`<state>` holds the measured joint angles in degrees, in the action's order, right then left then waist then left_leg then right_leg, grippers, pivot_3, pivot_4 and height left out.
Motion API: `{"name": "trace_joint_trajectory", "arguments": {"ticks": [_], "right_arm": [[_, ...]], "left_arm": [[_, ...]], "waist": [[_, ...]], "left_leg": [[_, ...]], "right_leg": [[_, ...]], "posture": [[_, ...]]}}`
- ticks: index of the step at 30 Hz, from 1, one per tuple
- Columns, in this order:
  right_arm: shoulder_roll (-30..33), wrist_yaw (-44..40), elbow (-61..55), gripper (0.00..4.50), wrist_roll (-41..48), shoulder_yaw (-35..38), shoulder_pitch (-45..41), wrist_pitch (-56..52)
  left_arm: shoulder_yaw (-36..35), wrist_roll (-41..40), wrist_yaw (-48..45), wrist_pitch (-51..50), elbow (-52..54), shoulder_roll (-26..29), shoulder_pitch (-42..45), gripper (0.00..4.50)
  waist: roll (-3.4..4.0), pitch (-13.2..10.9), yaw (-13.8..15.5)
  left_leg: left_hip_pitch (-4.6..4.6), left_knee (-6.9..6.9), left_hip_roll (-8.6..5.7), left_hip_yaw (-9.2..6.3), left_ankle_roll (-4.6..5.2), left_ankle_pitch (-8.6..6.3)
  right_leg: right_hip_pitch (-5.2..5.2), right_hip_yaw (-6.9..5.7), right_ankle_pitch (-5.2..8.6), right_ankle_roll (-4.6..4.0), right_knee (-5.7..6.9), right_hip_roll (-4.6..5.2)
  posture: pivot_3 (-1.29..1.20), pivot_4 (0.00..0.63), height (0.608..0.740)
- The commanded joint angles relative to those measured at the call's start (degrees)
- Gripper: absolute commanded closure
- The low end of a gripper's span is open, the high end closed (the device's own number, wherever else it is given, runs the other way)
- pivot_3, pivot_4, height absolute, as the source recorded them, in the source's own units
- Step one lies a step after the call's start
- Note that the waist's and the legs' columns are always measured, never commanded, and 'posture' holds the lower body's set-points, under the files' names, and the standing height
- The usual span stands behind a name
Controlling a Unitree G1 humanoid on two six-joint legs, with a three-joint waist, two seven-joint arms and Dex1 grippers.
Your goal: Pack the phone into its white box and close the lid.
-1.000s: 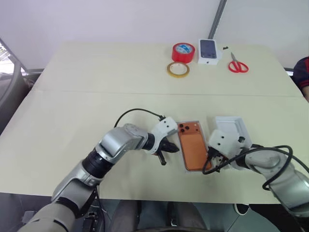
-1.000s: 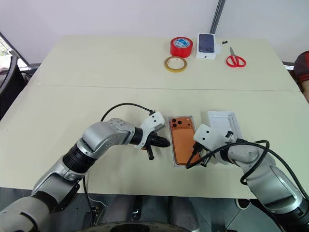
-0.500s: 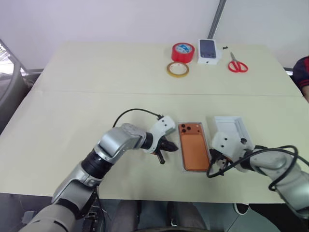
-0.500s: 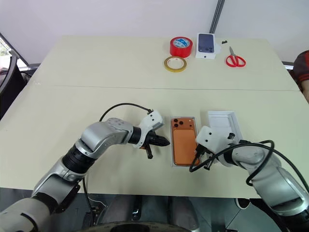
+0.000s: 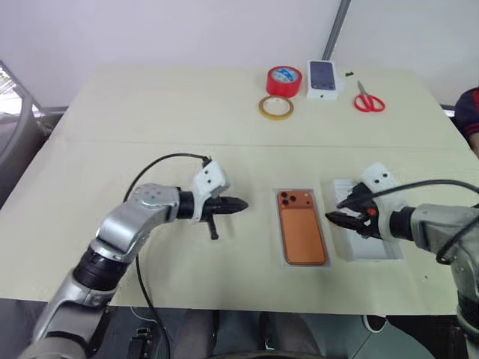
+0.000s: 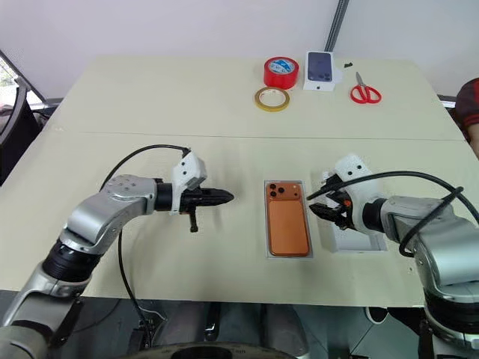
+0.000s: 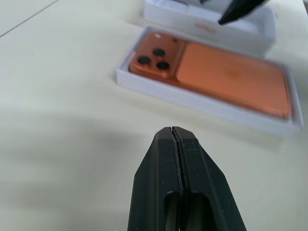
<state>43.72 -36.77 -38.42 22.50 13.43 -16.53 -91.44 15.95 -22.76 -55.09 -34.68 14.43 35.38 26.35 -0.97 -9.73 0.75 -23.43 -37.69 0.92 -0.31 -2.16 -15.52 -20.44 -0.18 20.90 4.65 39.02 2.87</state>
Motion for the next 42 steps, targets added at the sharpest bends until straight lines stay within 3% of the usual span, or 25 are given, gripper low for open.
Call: {"name": "trace_joint_trajectory", "arguments": {"ticks": [1,9,12,15,16,22,26,28,29,31,33,38,40,42], "right_arm": [[-0.73,4.04,2.76,1.69,1.62,2.45,-1.01,-1.06],[-2.53,11.97,6.92,1.69,3.2,0.16,-2.09,-1.06],[-3.77,15.87,7.2,2.55,3.53,-1.72,-1.16,-1.06],[-3.93,18.25,7.05,4.14,5.41,-2.11,-0.87,-1.06],[-3.82,18.74,7.02,4.49,6.33,-1.98,-1.03,-1.06],[-4.22,23.46,8.63,4.49,14.49,2.06,-4.74,-1.06],[-4.15,24.07,12.32,4.49,25.38,9.43,-14.6,-1.06],[-5.89,26.98,16.54,4.49,37.55,13.85,-19.43,-1.06],[-7.41,29.7,19.31,4.49,46.65,15.75,-21.83,-1.06],[-3.51,43.59,21.34,4.49,74.54,9.99,-19.42,10.57],[-3.58,54.33,18.97,4.49,88.91,3.0,-15.61,22.02],[-25.4,76.8,3.9,4.49,90.5,-11.33,-5.58,45.69],[-30.77,85.39,-0.03,4.49,90.5,-16.06,-2.49,52.09],[-32.29,89.87,-2.12,4.49,90.5,-19.67,0.03,55.41]], "left_arm": [[-1.02,0.0,-4.25,4.46,2.92,1.99,-0.92,4.5],[-1.77,-1.41,-6.03,5.31,4.62,1.82,-2.55,4.5],[-0.76,1.01,-5.77,6.37,4.66,2.53,-2.48,4.5],[-0.94,1.94,-6.23,7.67,4.56,3.14,-2.85,4.5],[-1.14,1.88,-6.24,7.76,4.55,3.23,-2.95,4.5],[-2.65,2.13,-4.89,8.14,3.64,3.08,-3.39,4.5],[-6.68,1.13,-1.27,7.0,-0.08,0.88,-1.95,4.5],[-8.63,1.21,0.38,6.77,-2.8,0.04,-1.19,4.5],[-9.5,1.59,1.2,7.17,-4.36,-0.26,-0.83,4.5],[-10.74,2.14,2.48,7.83,-6.98,-0.77,0.01,4.5],[-11.47,2.32,3.02,8.33,-8.71,-1.22,0.9,4.5],[-11.92,2.0,3.16,8.7,-10.24,-2.37,2.66,4.5],[-11.59,2.12,2.9,8.8,-10.04,-2.66,2.8,4.5],[-10.69,2.41,2.9,8.78,-9.43,-3.23,2.79,4.5]], "waist": [[0.01,0.0,-0.08],[0.03,-0.01,-0.31],[0.04,-0.01,-0.44],[0.03,-0.01,-0.48],[0.03,-0.01,-0.46],[0.04,-0.01,-0.66],[0.24,-0.13,-1.51],[0.23,-0.13,-1.52],[0.23,-0.13,-1.54],[0.21,-0.13,-1.6],[0.17,-0.15,-1.47],[0.11,-0.18,-1.9],[0.13,-0.18,-1.77],[0.11,-0.17,-1.7]], "left_leg": [[0.0,0.0,-0.01,0.02,0.03,-0.01],[0.0,0.0,0.01,0.02,0.08,-0.04],[0.0,0.01,0.03,0.02,0.08,-0.05],[0.01,0.0,0.03,0.02,0.08,-0.05],[0.01,0.0,0.03,0.02,0.08,-0.05],[0.01,0.0,0.03,0.02,0.09,-0.05],[0.01,-0.01,0.03,0.03,0.09,-0.05],[0.01,0.02,0.08,0.01,0.09,-0.06],[0.01,0.05,0.09,0.01,0.1,-0.06],[0.0,0.06,0.14,0.02,0.1,-0.06],[-0.06,0.03,0.15,0.04,0.13,-0.07],[-0.13,-0.2,0.17,0.06,0.22,-0.12],[-0.21,-0.2,0.17,0.07,0.21,-0.12],[-0.28,-0.25,0.14,0.06,0.2,-0.12]], "right_leg": [[0.0,0.0,0.0,0.0,0.0,0.02],[-0.01,0.0,0.0,0.0,0.01,-0.04],[-0.02,0.0,0.0,0.0,0.03,-0.06],[-0.02,0.0,0.0,0.0,0.03,-0.06],[-0.01,0.0,0.0,0.0,0.03,-0.06],[-0.02,0.0,0.0,0.0,0.04,-0.07],[-0.04,0.01,0.0,0.0,0.08,-0.06],[-0.06,0.0,0.0,0.0,0.07,-0.12],[-0.07,0.0,0.0,0.0,0.07,-0.14],[-0.07,0.0,0.0,0.0,0.05,-0.15],[-0.07,-0.03,0.0,0.01,0.03,-0.11],[-0.09,-0.02,-0.01,0.03,0.13,-0.13],[-0.2,0.0,-0.01,0.03,0.16,-0.11],[-0.23,-0.01,-0.01,0.03,0.15,-0.09]], "posture": [[0.0,0.15,0.74],[0.0,0.15,0.74],[0.0,0.15,0.74],[0.0,0.15,0.74],[0.0,0.15,0.74],[0.0,0.15,0.74],[0.0,0.15,0.74],[0.0,0.15,0.74],[0.0,0.15,0.74],[0.0,0.15,0.74],[0.0,0.15,0.74],[0.0,0.15,0.74],[0.0,0.15,0.74],[0.0,0.15,0.74]]}}
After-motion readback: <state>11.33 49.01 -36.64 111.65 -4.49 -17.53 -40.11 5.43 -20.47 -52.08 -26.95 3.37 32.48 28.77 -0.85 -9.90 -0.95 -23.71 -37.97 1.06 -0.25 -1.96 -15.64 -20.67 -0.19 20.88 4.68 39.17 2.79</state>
